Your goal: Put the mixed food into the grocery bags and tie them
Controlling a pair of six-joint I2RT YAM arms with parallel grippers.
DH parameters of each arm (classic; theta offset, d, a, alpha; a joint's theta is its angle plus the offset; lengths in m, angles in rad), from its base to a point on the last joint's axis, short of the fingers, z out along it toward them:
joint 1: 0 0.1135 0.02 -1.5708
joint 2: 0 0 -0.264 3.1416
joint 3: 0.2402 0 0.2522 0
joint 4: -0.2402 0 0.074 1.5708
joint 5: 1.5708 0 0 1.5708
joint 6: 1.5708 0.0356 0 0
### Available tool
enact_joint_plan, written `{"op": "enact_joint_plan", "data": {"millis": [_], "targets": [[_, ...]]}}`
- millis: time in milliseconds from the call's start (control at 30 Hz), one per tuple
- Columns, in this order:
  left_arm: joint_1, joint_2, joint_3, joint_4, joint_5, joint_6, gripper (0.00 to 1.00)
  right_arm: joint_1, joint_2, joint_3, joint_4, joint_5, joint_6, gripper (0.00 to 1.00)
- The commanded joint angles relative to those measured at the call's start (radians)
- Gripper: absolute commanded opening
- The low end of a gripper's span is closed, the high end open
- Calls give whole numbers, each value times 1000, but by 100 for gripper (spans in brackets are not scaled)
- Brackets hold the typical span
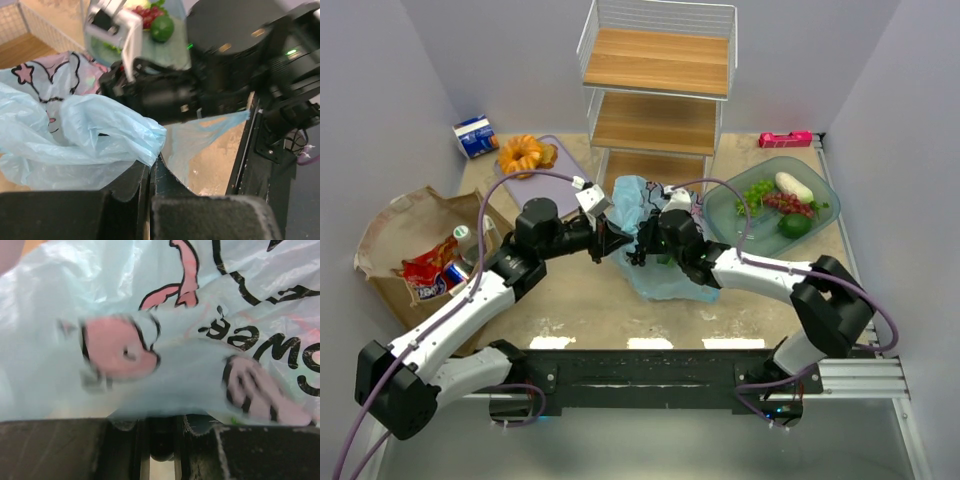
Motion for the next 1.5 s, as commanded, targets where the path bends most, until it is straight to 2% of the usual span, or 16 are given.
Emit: {"op": "enact_joint_plan", "data": {"millis": [0,33,67,100,133,200,300,467,633,767,867,967,1000,1200,1333,1467], "targets": [[2,-59,-19,126,115,-4,0,-5,86,89,69,240,31,0],[2,-65,-22,131,113,-4,0,-5,106,119,31,234,24,5],[3,-68,-28,131,106,-4,0,-5,121,143,-29,222,14,16],[3,-65,-27,126,80,-3,0,-3,138,173,-49,182,9,44],[2,-62,-24,116,62,3,0,-3,137,180,-65,161,1,56],[2,-41,-8,79,23,10,0,-5,125,190,-92,81,-46,74],[2,-18,6,50,-8,11,0,-3,63,184,-149,-12,-114,93],[2,-18,7,39,-57,8,0,-3,-137,98,-258,-158,-161,90],[3,-27,3,21,-185,-4,0,-3,-320,26,-390,-236,-194,74],[3,-24,7,-9,-287,-4,0,-5,-438,71,-560,-318,-197,62],[2,-15,6,-10,-295,-6,0,-14,-527,160,-707,-187,-204,65],[3,-12,9,-10,-282,-9,0,-156,-482,228,-821,-220,-243,66],[3,-11,9,-10,-279,-9,0,-269,-456,223,-821,-232,-250,65],[3,-18,4,-6,-275,-4,0,-628,-337,167,-657,-330,-272,64],[3,-19,6,-6,-269,-3,0,-721,-108,241,-565,-286,-270,64],[2,-21,7,-7,-265,2,0,-758,108,387,-582,-202,-295,66]]}}
